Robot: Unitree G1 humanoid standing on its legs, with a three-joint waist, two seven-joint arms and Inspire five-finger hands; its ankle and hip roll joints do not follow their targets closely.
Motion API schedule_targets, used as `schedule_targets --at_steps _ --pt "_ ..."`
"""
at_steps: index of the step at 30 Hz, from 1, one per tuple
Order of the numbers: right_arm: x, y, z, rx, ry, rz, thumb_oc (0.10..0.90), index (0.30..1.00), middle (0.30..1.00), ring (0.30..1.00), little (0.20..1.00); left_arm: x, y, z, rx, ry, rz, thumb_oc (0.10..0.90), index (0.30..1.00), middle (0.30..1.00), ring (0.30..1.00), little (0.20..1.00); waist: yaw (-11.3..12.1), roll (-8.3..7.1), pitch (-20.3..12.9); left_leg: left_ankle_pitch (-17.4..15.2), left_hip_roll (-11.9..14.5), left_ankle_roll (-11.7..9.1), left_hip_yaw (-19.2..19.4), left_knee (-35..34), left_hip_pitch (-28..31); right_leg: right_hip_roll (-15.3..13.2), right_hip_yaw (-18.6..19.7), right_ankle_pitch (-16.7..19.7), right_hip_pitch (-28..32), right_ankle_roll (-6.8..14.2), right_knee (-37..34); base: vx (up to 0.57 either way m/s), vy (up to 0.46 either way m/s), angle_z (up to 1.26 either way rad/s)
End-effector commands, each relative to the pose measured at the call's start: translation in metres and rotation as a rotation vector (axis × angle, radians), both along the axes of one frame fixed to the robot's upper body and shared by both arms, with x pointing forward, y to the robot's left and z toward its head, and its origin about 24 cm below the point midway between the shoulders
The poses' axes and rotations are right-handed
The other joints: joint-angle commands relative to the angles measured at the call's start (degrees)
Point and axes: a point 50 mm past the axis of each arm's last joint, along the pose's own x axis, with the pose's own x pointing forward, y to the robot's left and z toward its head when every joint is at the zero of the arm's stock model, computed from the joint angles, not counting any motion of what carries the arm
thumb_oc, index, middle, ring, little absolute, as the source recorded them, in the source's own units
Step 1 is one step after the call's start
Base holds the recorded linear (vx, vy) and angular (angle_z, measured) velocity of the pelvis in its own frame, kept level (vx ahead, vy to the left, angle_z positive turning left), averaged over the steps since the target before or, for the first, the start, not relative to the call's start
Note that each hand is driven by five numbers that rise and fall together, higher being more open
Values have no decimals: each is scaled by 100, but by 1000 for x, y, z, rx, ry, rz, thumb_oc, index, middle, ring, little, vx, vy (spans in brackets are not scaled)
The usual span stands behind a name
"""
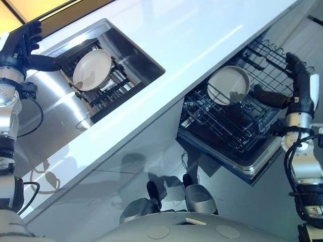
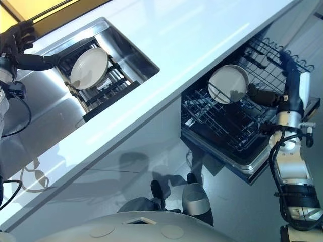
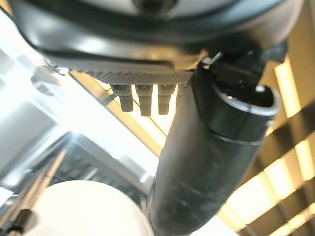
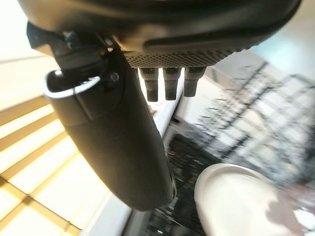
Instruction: Pick up plates and place into dishwasher.
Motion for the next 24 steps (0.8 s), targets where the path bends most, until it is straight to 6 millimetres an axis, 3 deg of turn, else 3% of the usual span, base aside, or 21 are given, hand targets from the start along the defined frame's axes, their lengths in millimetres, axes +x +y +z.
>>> schedule_targets --at_steps 1,15,24 --pt "4 15 60 -124 -271 148 800 900 900 900 900 3 4 50 140 -106 37 800 900 900 900 900 -129 184 -700 -777 -269 186 65 301 24 145 155 316 -537 375 609 -4 88 -19" --pt "6 35 24 -48 -125 223 800 900 900 900 900 18 -38 -5 216 20 -70 800 900 900 900 900 -89 53 -666 -782 -276 267 55 258 23 179 134 302 -598 358 606 0 27 -6" --pt "5 43 9 -37 -69 232 800 900 900 900 900 15 -42 -29 203 83 -85 800 900 900 900 900 -24 17 -612 -805 -264 282 6 328 11 184 22 233 -576 326 620 9 -21 6"
